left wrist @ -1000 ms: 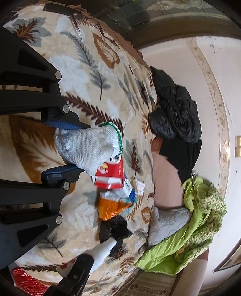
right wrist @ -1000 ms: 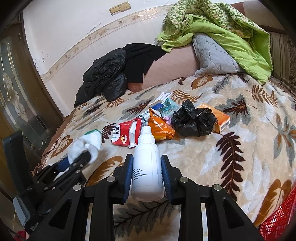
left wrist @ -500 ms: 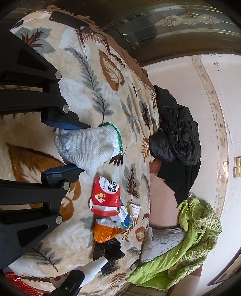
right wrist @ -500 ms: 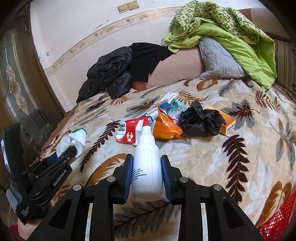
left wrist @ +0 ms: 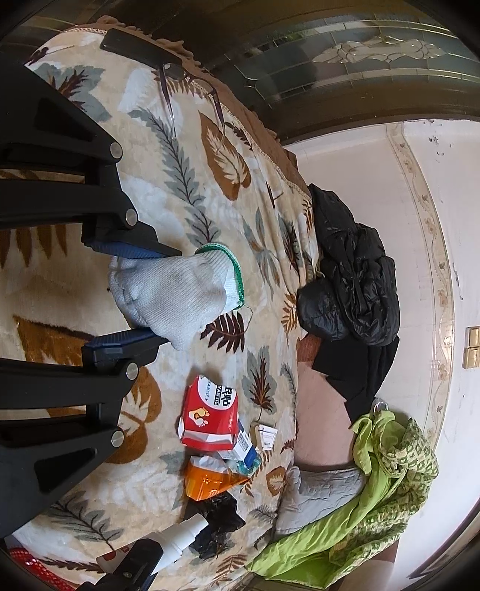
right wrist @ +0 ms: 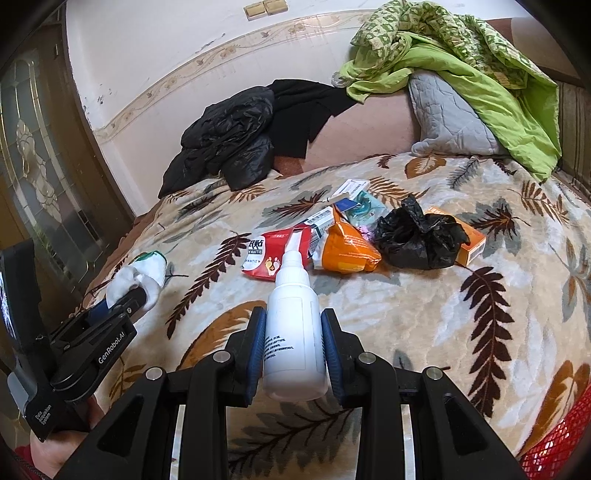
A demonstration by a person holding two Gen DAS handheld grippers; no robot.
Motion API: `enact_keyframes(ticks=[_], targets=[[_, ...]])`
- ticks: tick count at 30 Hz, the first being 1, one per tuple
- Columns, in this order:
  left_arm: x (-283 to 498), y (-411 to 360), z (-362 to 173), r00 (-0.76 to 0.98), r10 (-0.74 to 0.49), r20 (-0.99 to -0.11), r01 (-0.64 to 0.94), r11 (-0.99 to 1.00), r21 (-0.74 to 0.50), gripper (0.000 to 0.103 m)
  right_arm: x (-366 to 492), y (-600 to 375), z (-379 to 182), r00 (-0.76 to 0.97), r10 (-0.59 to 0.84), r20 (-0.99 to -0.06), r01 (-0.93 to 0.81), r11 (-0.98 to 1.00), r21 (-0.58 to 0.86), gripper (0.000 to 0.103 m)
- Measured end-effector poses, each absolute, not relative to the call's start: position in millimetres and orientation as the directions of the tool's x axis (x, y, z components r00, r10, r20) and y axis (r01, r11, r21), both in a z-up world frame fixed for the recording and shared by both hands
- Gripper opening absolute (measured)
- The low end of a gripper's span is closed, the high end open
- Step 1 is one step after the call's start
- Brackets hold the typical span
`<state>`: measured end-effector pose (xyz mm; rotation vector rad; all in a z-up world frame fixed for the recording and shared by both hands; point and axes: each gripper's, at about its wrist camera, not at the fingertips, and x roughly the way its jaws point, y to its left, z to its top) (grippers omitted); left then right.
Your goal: Collect trash
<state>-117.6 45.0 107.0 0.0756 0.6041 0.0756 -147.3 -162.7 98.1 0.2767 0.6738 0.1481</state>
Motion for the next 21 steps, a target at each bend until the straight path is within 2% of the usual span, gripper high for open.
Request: enact_keyframes(ticks=[21], targets=[[-120.0,54.5,107.6,0.823,0.108,-0.558,-0.063,0.993,0.099,0.033,-144.6,-154.1,95.5,0.769,0.230,-0.597,-0.055,0.954,0.296,0.033]])
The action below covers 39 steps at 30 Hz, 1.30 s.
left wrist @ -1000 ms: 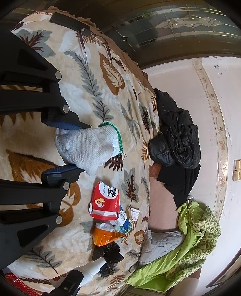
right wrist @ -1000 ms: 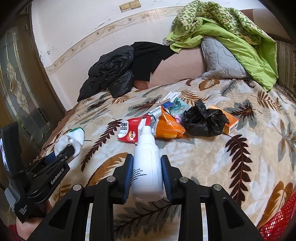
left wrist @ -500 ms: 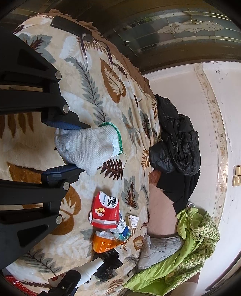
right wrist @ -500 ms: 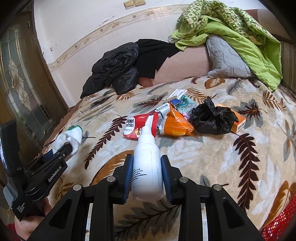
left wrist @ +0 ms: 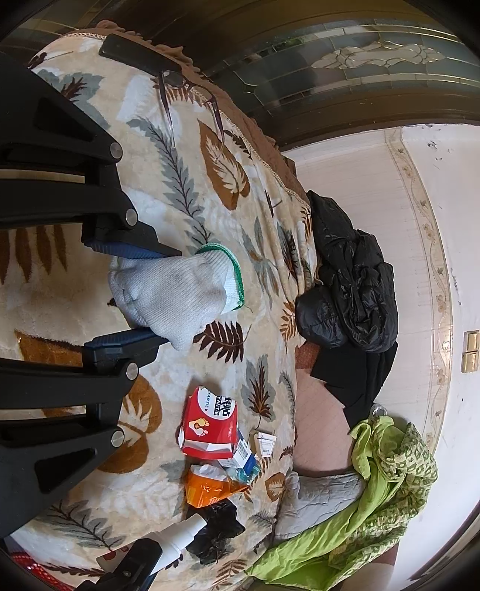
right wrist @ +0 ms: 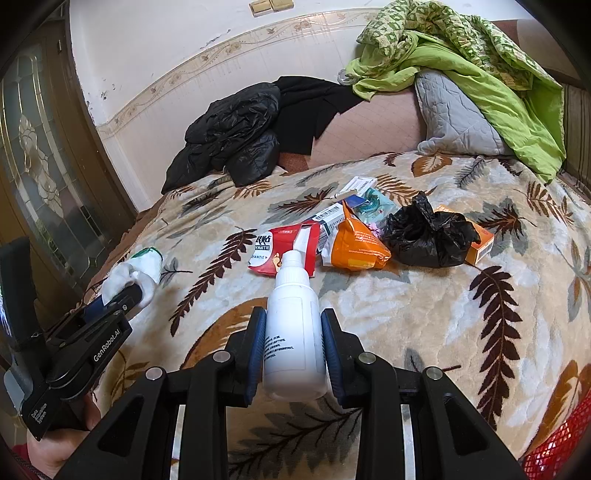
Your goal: Collect trash
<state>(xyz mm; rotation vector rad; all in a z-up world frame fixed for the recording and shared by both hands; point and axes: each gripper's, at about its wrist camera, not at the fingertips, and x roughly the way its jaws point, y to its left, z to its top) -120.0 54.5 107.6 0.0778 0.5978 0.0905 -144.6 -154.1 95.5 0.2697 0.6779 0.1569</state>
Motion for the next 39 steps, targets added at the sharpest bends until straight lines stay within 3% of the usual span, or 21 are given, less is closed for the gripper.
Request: enact_keyframes(ticks=[20,31,39], targets=[[-120,45,112,0.826,0.070,-0.559,-0.027,0.996,0.085,0.033,-145,-157,96,0.773,0.223,-0.594,-0.052,0.955,0.292,0.033],[-141,-18,116,0.766,-0.293,-0.572,0.323,0.945,-0.050,0.032,-179,-219,113,0.793,0.208,-0.573,0.040,0.920,0.390,0.033],[-189,-102,136,0.587,-0.572,-0.573,0.636,0.763,-0.110,0.032,-246,-306,133,0.810,0.163,-0.564,0.168,0.856,0.489,0.033]])
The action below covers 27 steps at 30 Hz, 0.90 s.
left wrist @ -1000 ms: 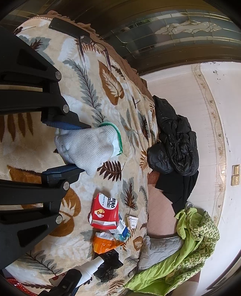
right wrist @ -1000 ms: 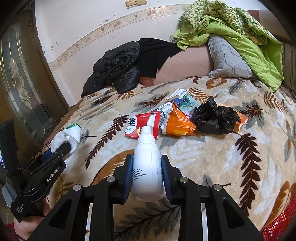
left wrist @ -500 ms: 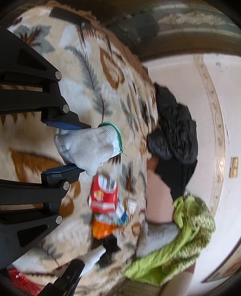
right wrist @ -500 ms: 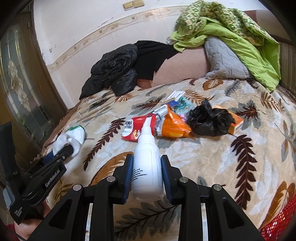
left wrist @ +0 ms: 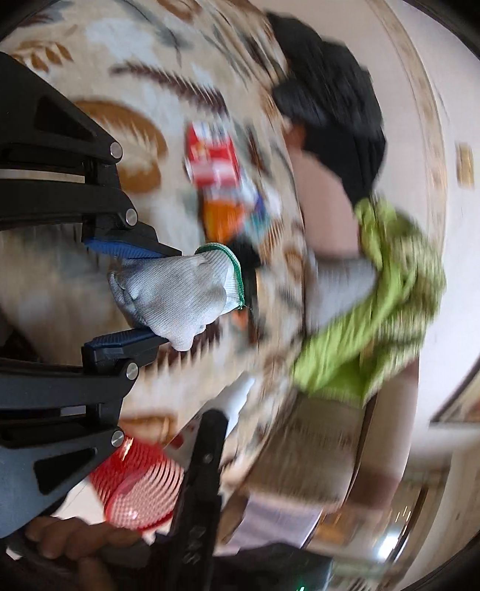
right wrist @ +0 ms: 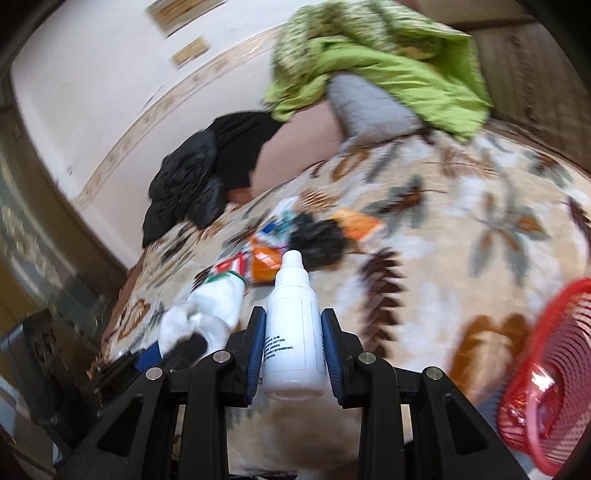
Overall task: Collect trash
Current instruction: 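Carry the glove with the left tool while the right tool carries the bottle into the basket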
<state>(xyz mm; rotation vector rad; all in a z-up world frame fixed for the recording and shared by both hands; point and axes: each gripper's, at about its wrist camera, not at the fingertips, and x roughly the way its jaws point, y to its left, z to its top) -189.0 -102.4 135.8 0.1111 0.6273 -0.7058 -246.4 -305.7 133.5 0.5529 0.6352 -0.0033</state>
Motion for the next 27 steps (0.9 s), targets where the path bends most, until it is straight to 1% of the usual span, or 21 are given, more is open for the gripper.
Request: enact_keyframes(ticks=[3,9,12,17,18,20,21,22,23,27], targets=[[-205,-141,145,0.486,-0.648,-0.586,0.725,0.674,-0.145,0.032,-283,-347,139,0.824,0.090,-0.559,0.247,0.832,0.497,0.032],[-231,-215,155,0.308,-0.735,-0.604,0.824,0.524,-0.217,0.032,-354,-427,138,0.818,-0.065,-0.571,0.417,0.752,0.511,0.033],[-245,-257,156,0.210,-0.754,-0.622,0.856,0.449,-0.255,0.032,-382,-456,133,0.805,-0.120,-0.581,0.479,0.709,0.518,0.032],[-269,-313,147,0.133,-0.739,-0.661,0.894,0.377,-0.242,0.033,-404,-483,119,0.787,-0.166,-0.595,0.539,0.653,0.531,0.033],[-272,-319,145,0.121,-0.737,-0.665,0.898,0.367,-0.243,0.035,-405,-487,115,0.781,-0.169,-0.601,0.548,0.647,0.530,0.034],[-277,-333,141,0.109,-0.726,-0.679,0.902,0.359,-0.238,0.044,-407,-495,107,0.767,-0.167,-0.619,0.566,0.630,0.532,0.034],[-278,-338,140,0.111,-0.720,-0.686,0.902,0.362,-0.235,0.050,-409,-498,104,0.766,-0.168,-0.621,0.571,0.622,0.536,0.036],[-279,-341,139,0.113,-0.718,-0.687,0.901,0.365,-0.233,0.051,-411,-501,103,0.766,-0.171,-0.620,0.575,0.615,0.540,0.042],[-278,-340,139,0.111,-0.719,-0.687,0.900,0.365,-0.237,0.052,-413,-503,103,0.763,-0.179,-0.622,0.581,0.612,0.537,0.045],[-272,-325,143,0.138,-0.722,-0.678,0.890,0.391,-0.236,0.056,-414,-501,108,0.766,-0.190,-0.615,0.577,0.625,0.526,0.046]])
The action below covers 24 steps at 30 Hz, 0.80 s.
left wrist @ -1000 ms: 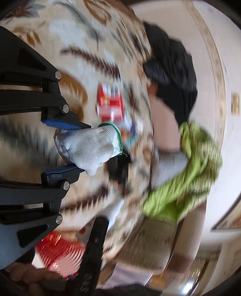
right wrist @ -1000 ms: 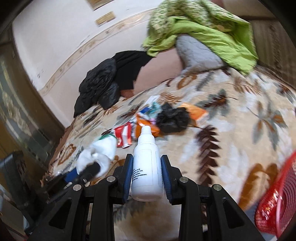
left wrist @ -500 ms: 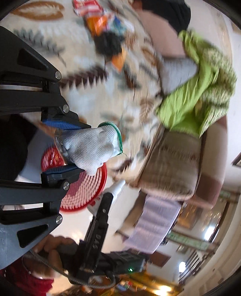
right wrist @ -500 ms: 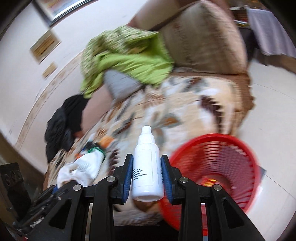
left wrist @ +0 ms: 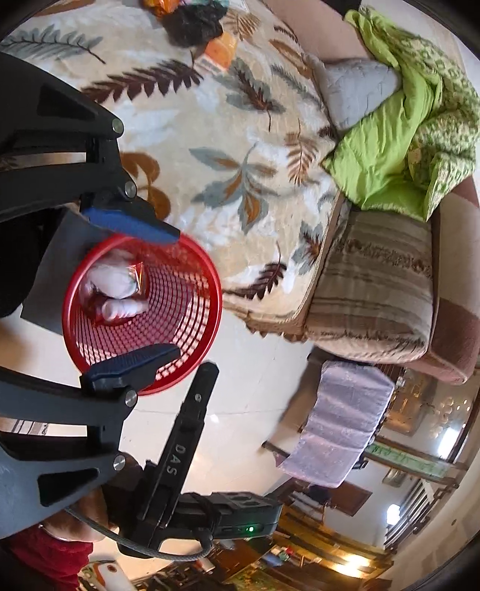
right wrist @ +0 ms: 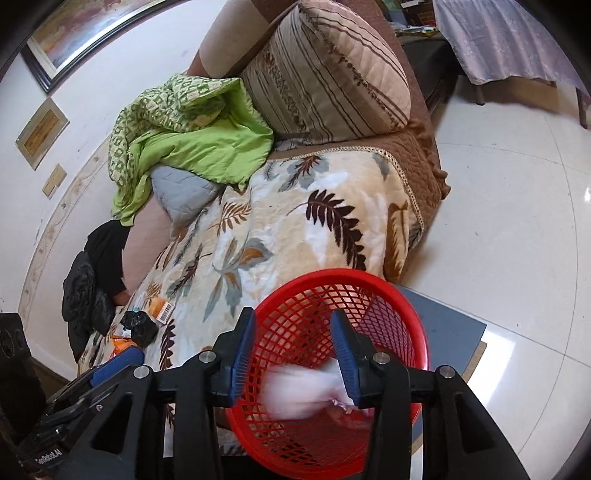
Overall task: Collect trash
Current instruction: 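Carry the glove with the left tool while the right tool carries the bottle into the basket, then move both open tools back toward the trash pile on the bed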
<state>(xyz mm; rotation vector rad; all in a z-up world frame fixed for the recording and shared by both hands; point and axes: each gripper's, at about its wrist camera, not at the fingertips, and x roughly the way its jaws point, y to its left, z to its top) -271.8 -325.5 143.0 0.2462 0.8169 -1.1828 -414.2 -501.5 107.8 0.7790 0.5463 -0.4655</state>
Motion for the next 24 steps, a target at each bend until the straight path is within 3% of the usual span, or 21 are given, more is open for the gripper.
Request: enact_keyframes(ticks=[12,24], targets=[[-223,-223,142,0.314,-0.669,-0.674,0.771,0.594,-0.230,0.059,-340,-435,122,0.794,-0.033,-0.607,0.400,0.780,0.482,0.048],[-146,-94,117,0.536,-0.504,-0.677,0.506,0.834,-0.220,0.059,-210,-326,122,0.749,0.129,-0.650,0.171,0.910,0.378,0.054]])
